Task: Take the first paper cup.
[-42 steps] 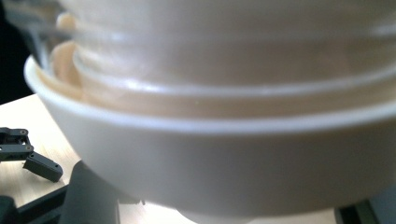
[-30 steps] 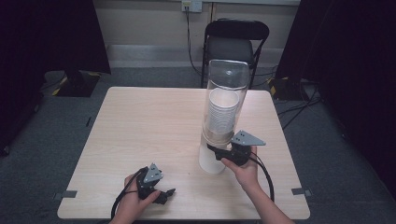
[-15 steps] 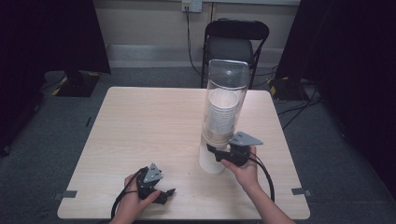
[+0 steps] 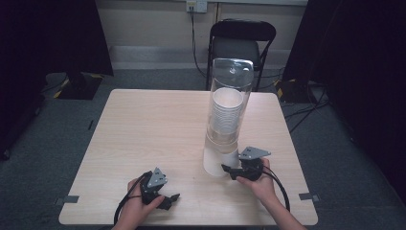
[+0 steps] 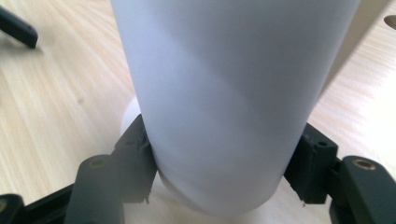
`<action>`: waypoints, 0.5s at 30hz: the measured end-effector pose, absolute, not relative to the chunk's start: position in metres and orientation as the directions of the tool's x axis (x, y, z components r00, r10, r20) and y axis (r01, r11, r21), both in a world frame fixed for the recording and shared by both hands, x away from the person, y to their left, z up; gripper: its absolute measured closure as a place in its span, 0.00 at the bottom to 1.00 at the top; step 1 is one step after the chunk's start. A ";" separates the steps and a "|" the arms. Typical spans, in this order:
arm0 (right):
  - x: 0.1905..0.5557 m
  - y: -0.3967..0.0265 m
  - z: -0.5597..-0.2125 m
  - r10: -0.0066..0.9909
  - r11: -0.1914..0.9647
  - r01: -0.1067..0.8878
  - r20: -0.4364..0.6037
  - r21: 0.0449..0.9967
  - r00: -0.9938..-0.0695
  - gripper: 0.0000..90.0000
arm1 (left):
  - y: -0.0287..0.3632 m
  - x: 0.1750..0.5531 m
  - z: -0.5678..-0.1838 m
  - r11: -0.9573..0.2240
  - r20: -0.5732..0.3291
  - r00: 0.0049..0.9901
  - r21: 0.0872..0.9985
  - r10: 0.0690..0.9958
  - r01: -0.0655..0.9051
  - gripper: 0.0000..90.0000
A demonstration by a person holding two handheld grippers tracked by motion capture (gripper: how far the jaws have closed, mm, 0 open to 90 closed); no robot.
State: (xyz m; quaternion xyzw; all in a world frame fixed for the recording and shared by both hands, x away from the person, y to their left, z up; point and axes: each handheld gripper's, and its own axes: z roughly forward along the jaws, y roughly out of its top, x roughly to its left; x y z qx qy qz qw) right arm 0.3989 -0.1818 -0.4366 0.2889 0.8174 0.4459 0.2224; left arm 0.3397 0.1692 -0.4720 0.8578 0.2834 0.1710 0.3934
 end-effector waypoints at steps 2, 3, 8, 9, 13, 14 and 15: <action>0.394 -0.189 -0.441 0.674 0.440 0.290 -0.100 0.850 -0.732 0.39 | 0.169 0.340 -0.472 -0.534 0.077 0.781 0.771 0.619 0.347 0.13; 0.391 -0.194 -0.443 0.671 0.450 0.291 -0.105 0.845 -0.734 0.39 | 0.169 0.340 -0.472 -0.535 0.078 0.782 0.771 0.618 0.346 0.13; 0.380 -0.205 -0.445 0.673 0.432 0.289 -0.092 0.854 -0.734 0.39 | 0.169 0.340 -0.473 -0.520 0.065 0.782 0.781 0.620 0.347 0.13; 0.378 -0.204 -0.445 0.663 0.443 0.278 -0.103 0.852 -0.741 0.39 | 0.169 0.340 -0.473 -0.524 0.072 0.782 0.780 0.619 0.342 0.13; 0.373 -0.198 -0.446 0.643 0.446 0.271 -0.095 0.853 -0.760 0.39 | 0.168 0.338 -0.473 -0.513 0.061 0.778 0.784 0.626 0.351 0.14; 0.372 -0.197 -0.446 0.636 0.444 0.269 -0.089 0.854 -0.766 0.39 | 0.170 0.337 -0.472 -0.523 0.071 0.785 0.782 0.615 0.339 0.16; 0.370 -0.193 -0.447 0.623 0.446 0.269 -0.081 0.854 -0.778 0.39 | 0.169 0.336 -0.472 -0.524 0.063 0.787 0.779 0.613 0.346 0.17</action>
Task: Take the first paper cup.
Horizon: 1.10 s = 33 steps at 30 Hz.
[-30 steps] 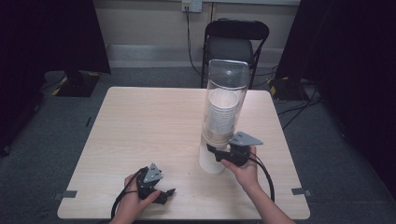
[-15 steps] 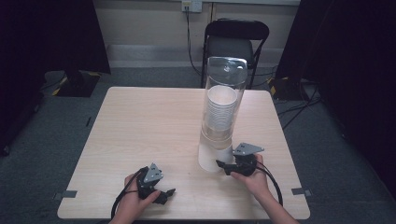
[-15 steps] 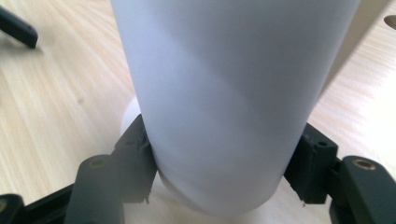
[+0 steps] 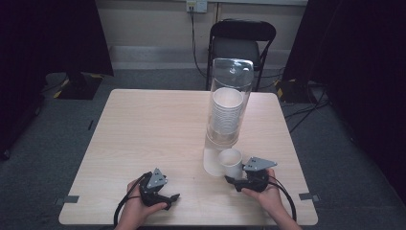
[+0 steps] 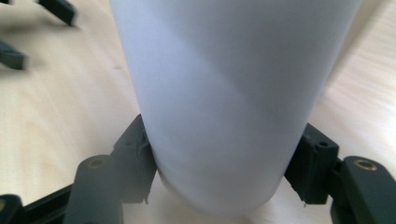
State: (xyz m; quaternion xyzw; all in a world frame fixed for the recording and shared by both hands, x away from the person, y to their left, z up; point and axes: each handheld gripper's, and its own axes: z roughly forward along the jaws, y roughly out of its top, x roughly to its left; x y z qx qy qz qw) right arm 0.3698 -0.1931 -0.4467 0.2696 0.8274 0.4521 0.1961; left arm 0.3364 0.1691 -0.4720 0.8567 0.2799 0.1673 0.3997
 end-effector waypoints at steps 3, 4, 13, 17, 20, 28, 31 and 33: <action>0.365 -0.184 -0.446 0.598 0.447 0.240 -0.087 0.862 -0.797 0.39 | 0.168 0.336 -0.470 -0.497 0.024 0.789 0.788 0.614 0.363 0.21; 0.364 -0.182 -0.446 0.594 0.444 0.237 -0.086 0.864 -0.800 0.39 | 0.168 0.336 -0.468 -0.489 0.018 0.792 0.796 0.610 0.358 0.21; 0.356 -0.151 -0.447 0.487 0.489 0.108 -0.168 0.866 -0.857 0.38 | 0.172 0.335 -0.432 -0.327 -0.114 0.781 0.864 0.614 0.383 0.19; 0.353 -0.142 -0.446 0.467 0.497 0.099 -0.169 0.862 -0.868 0.38 | 0.174 0.331 -0.418 -0.282 -0.133 0.779 0.884 0.613 0.373 0.19; 0.350 -0.135 -0.446 0.449 0.506 0.086 -0.177 0.858 -0.876 0.38 | 0.175 0.328 -0.402 -0.242 -0.149 0.785 0.902 0.601 0.357 0.18; 0.345 -0.120 -0.448 0.393 0.539 0.024 -0.226 0.842 -0.891 0.38 | 0.171 0.327 -0.392 -0.186 -0.220 0.778 0.899 0.589 0.395 0.32; 0.343 -0.115 -0.448 0.368 0.547 -0.006 -0.246 0.837 -0.897 0.38 | 0.169 0.328 -0.392 -0.175 -0.237 0.783 0.899 0.575 0.401 0.38; 0.340 -0.109 -0.448 0.337 0.557 -0.037 -0.267 0.829 -0.903 0.38 | 0.168 0.329 -0.393 -0.177 -0.235 0.781 0.899 0.578 0.401 0.41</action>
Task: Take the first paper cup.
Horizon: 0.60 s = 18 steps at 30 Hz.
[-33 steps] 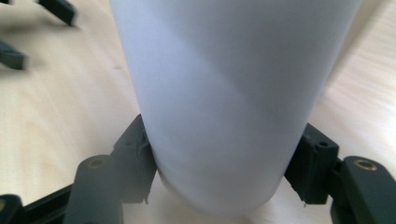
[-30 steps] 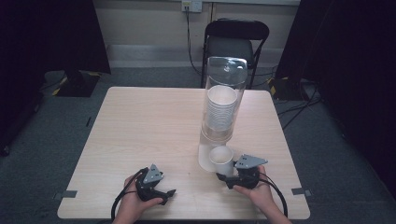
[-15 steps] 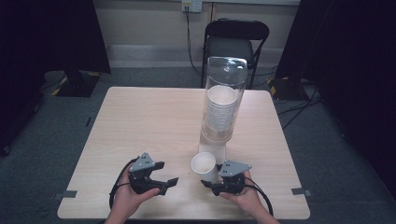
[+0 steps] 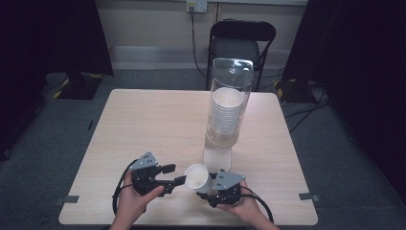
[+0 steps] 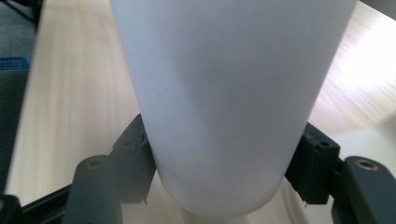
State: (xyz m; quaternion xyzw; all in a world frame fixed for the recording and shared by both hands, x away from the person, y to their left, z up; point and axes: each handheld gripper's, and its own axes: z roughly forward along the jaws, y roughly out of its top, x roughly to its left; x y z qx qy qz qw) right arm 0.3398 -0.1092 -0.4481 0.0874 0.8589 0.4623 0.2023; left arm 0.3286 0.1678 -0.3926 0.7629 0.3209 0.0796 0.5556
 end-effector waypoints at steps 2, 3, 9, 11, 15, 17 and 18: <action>0.337 -0.104 -0.448 0.315 0.560 -0.056 -0.275 0.826 -0.908 0.38 | 0.168 0.329 -0.394 -0.166 -0.249 0.782 0.898 0.571 0.408 0.53; 0.336 -0.102 -0.448 0.310 0.559 -0.060 -0.276 0.827 -0.910 0.38 | 0.168 0.329 -0.394 -0.163 -0.255 0.783 0.897 0.567 0.410 0.56; 0.330 -0.087 -0.445 0.271 0.542 -0.101 -0.287 0.834 -0.919 0.38 | 0.166 0.330 -0.397 -0.210 -0.262 0.786 0.873 0.561 0.441 0.84; 0.329 -0.085 -0.444 0.266 0.542 -0.103 -0.287 0.834 -0.920 0.38 | 0.166 0.329 -0.397 -0.225 -0.263 0.777 0.861 0.573 0.457 0.89; 0.328 -0.078 -0.446 0.295 0.549 -0.078 -0.280 0.832 -0.914 0.30 | 0.171 0.327 -0.392 -0.238 -0.274 0.756 0.838 0.595 0.491 0.95; 0.334 -0.085 -0.446 0.337 0.528 -0.032 -0.244 0.849 -0.909 0.29 | 0.182 0.329 -0.390 -0.221 -0.260 0.718 0.836 0.646 0.502 0.95; 0.334 -0.085 -0.446 0.337 0.528 -0.032 -0.244 0.849 -0.909 0.29 | 0.182 0.329 -0.390 -0.221 -0.260 0.718 0.836 0.646 0.502 0.95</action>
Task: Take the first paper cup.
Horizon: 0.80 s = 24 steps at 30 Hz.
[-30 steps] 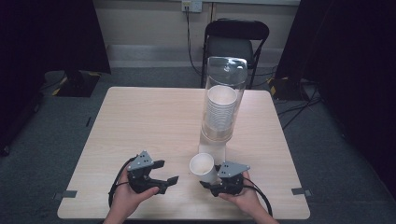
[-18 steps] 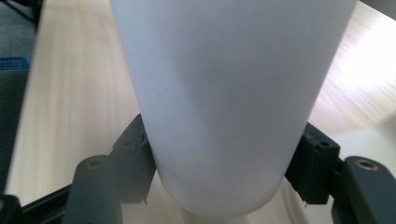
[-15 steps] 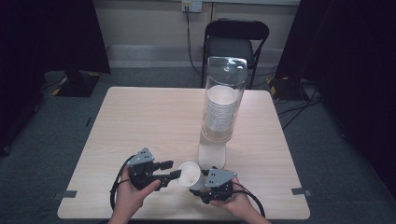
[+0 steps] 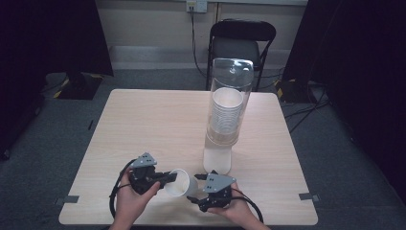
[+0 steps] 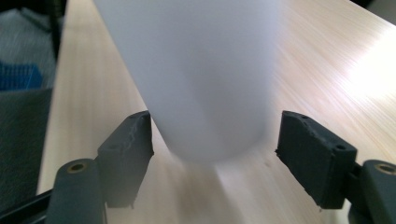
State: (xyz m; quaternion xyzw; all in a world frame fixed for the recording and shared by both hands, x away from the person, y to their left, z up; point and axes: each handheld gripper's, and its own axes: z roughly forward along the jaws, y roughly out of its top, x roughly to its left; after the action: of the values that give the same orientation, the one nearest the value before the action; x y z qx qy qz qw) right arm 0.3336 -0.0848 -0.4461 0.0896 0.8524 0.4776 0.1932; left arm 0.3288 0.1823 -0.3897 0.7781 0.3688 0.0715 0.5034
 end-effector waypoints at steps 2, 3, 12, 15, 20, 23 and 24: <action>0.339 -0.094 -0.445 0.382 0.499 0.017 -0.202 0.866 -0.902 0.28 | 0.194 0.332 -0.390 -0.181 -0.282 0.674 0.829 0.683 0.530 0.95; 0.346 -0.107 -0.442 0.445 0.460 0.058 -0.173 0.886 -0.878 0.26 | 0.202 0.334 -0.390 -0.167 -0.283 0.643 0.821 0.712 0.546 0.95; 0.358 -0.127 -0.437 0.548 0.426 0.119 -0.151 0.897 -0.823 0.25 | 0.225 0.342 -0.393 -0.146 -0.229 0.547 0.817 0.805 0.557 0.89; 0.359 -0.127 -0.438 0.553 0.428 0.128 -0.147 0.895 -0.820 0.25 | 0.224 0.344 -0.396 -0.128 -0.233 0.546 0.830 0.805 0.543 0.83; 0.362 -0.134 -0.439 0.580 0.425 0.154 -0.138 0.892 -0.803 0.26 | 0.225 0.342 -0.395 -0.131 -0.215 0.578 0.858 0.787 0.497 0.60; 0.365 -0.141 -0.438 0.602 0.422 0.171 -0.134 0.890 -0.787 0.26 | 0.228 0.339 -0.393 -0.130 -0.214 0.591 0.865 0.778 0.484 0.52; 0.366 -0.143 -0.437 0.609 0.420 0.175 -0.134 0.890 -0.782 0.26 | 0.228 0.339 -0.393 -0.130 -0.214 0.591 0.865 0.778 0.484 0.50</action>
State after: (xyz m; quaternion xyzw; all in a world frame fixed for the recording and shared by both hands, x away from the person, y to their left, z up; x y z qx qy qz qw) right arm 0.3656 -0.1431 -0.4373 0.2414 0.8119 0.4813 0.2256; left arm 0.3390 0.2285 -0.3927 0.7371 0.4280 0.1466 0.5019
